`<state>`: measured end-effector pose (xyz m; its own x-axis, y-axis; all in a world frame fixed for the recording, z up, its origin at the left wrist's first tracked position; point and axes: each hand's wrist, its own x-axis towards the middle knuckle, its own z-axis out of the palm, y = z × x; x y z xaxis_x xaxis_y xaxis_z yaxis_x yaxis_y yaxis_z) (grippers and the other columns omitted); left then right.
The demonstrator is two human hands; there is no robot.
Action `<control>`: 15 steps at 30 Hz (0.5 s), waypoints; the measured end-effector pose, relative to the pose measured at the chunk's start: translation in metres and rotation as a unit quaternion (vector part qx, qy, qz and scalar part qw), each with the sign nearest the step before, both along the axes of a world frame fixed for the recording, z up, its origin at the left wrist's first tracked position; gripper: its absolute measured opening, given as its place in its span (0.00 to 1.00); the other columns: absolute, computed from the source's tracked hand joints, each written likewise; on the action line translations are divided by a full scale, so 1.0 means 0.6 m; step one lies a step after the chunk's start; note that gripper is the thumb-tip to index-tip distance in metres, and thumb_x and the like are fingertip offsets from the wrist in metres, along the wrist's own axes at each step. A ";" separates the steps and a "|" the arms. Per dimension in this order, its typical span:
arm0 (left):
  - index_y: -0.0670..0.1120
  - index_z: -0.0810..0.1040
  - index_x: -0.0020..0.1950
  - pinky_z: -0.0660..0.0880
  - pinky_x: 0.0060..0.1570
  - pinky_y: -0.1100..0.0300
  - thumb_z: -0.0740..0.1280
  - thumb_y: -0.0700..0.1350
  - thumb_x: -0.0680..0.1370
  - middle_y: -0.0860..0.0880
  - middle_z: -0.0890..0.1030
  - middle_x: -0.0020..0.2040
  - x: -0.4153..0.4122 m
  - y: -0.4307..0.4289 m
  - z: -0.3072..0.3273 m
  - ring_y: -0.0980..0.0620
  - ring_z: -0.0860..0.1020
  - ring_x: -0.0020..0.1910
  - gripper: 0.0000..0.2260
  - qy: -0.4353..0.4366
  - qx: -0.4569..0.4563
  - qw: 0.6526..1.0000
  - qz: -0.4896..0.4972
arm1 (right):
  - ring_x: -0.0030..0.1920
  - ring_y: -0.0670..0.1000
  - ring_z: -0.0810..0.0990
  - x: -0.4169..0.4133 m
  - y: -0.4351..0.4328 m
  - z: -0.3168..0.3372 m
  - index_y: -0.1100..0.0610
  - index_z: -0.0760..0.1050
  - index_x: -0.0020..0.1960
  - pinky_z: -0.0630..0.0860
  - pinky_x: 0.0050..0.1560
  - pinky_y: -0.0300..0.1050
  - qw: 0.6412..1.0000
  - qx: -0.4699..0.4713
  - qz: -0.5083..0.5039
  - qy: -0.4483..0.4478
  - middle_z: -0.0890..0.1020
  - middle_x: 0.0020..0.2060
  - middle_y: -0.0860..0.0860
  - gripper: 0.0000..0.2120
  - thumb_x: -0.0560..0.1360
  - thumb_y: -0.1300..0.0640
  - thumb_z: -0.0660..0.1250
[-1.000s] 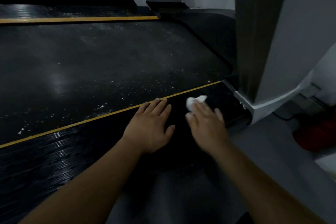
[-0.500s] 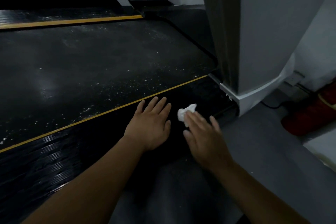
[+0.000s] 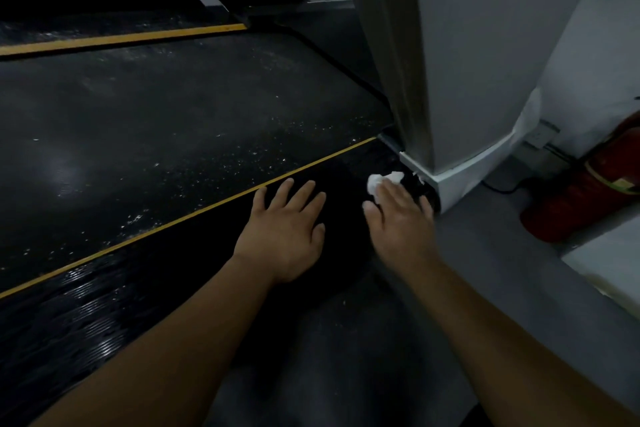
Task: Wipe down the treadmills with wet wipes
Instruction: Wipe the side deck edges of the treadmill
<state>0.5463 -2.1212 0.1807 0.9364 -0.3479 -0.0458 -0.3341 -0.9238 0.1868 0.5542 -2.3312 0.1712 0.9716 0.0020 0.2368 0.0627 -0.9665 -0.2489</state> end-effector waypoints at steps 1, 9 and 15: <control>0.56 0.50 0.83 0.42 0.78 0.40 0.48 0.59 0.84 0.53 0.46 0.84 0.002 -0.001 -0.001 0.47 0.43 0.82 0.27 -0.002 -0.001 1.000 0.000 | 0.76 0.49 0.66 -0.007 0.023 0.000 0.52 0.72 0.73 0.56 0.74 0.63 1.000 -0.001 0.029 -0.006 0.72 0.74 0.49 0.31 0.79 0.39 0.46; 0.55 0.51 0.83 0.42 0.79 0.41 0.48 0.59 0.84 0.53 0.48 0.84 0.015 -0.007 -0.002 0.47 0.44 0.82 0.27 -0.007 -0.017 1.000 -0.005 | 0.64 0.58 0.78 0.031 0.005 0.012 0.56 0.73 0.72 0.70 0.65 0.63 0.999 -0.034 0.039 -0.010 0.79 0.66 0.55 0.30 0.80 0.40 0.49; 0.56 0.51 0.83 0.42 0.79 0.42 0.48 0.58 0.84 0.53 0.49 0.84 0.019 -0.008 -0.001 0.48 0.44 0.82 0.26 -0.010 -0.025 1.000 -0.006 | 0.79 0.53 0.59 0.006 0.057 0.005 0.58 0.67 0.76 0.49 0.78 0.53 0.990 -0.040 0.124 0.059 0.63 0.79 0.55 0.40 0.77 0.35 0.39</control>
